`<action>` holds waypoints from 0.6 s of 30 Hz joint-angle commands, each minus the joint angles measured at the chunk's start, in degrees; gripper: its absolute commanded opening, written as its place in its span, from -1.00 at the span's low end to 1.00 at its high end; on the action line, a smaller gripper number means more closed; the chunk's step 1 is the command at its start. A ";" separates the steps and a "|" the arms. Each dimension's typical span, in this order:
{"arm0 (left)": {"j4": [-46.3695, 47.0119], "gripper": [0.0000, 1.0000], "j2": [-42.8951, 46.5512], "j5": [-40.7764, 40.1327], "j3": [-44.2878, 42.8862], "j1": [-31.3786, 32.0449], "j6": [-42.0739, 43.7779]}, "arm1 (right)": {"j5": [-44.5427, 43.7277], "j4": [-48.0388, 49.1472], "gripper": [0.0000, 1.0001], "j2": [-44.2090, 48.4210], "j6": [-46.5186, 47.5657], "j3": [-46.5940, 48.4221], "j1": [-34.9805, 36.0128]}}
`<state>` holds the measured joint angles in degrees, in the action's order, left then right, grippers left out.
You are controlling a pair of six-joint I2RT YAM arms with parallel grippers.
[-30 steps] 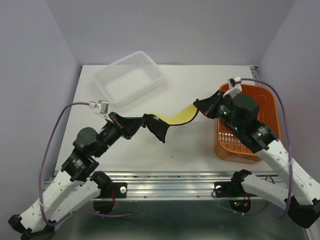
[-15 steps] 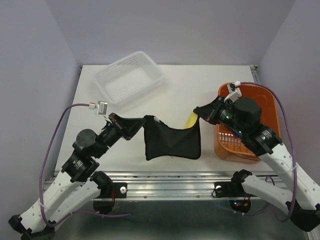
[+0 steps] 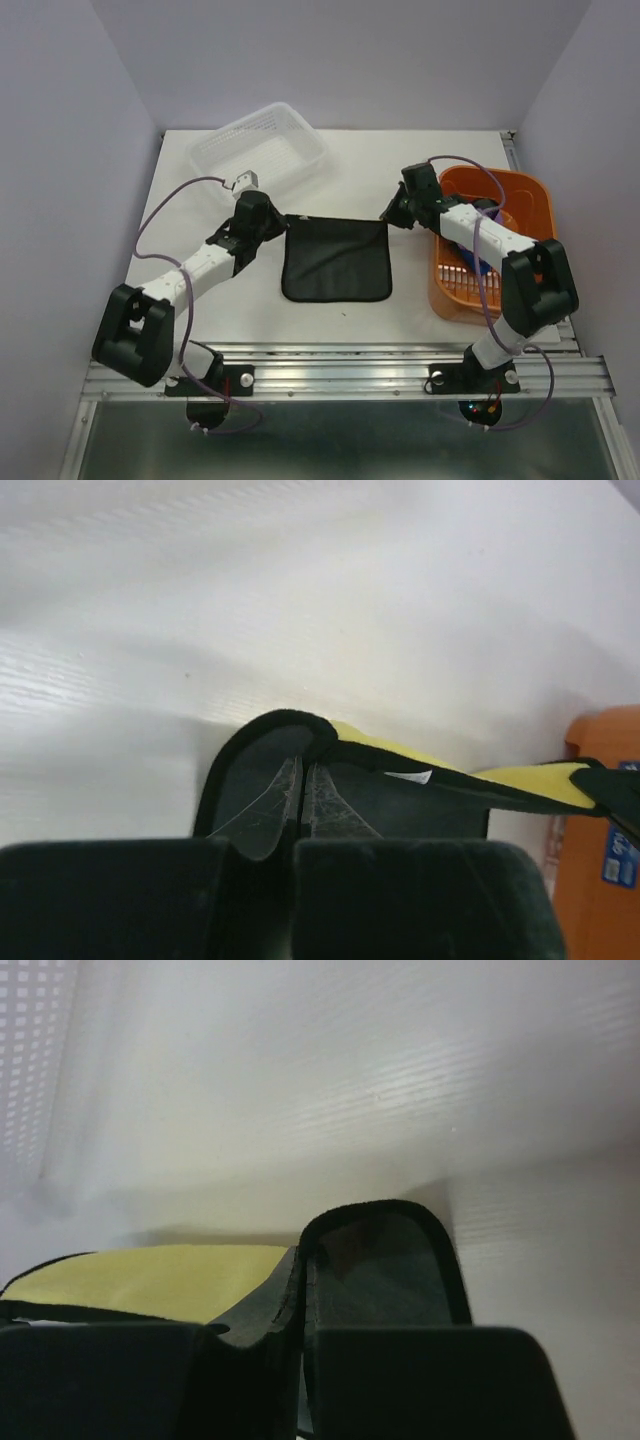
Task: Fold and stack the towels
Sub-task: Flatten out the crumpled towel, then fold the towel
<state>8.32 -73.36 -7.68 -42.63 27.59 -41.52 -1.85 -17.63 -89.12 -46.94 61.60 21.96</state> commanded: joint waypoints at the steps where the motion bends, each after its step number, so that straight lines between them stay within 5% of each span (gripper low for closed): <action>1: 6.01 -1.00 -4.84 -0.93 -7.27 -2.98 4.33 | -1.84 2.70 -0.99 -5.26 3.69 9.93 -0.24; 8: 5.83 -1.00 -7.94 -1.89 -8.88 -3.60 5.83 | -1.32 1.81 -0.99 -11.25 4.22 14.51 -0.42; 18: 3.99 -1.00 -0.82 -2.87 -0.53 -3.69 3.81 | 4.22 3.74 -0.99 -5.72 5.10 5.30 -0.16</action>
<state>11.75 -78.32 -10.11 -45.95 24.27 -37.43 -0.82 -16.05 -99.31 -43.22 71.07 21.78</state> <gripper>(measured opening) 0.033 0.032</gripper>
